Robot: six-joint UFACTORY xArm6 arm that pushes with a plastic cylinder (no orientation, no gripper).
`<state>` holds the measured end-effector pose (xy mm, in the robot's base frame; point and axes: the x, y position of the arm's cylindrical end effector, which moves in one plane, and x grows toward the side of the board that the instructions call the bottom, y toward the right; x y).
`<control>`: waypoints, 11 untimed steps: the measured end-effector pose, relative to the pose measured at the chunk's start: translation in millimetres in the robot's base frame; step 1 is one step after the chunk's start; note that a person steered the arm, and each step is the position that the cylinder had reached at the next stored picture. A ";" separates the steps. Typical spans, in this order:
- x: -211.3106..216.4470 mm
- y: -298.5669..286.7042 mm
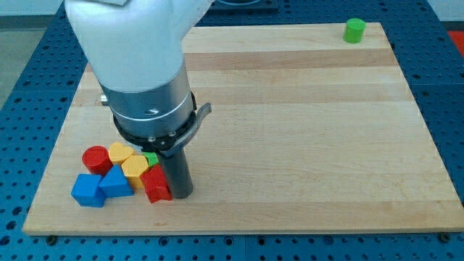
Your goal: Push the red star towards the center of the board
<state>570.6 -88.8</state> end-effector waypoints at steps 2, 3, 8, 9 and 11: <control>11.1 14.0; 39.1 20.3; -1.5 -25.6; -1.8 15.8; -21.6 67.5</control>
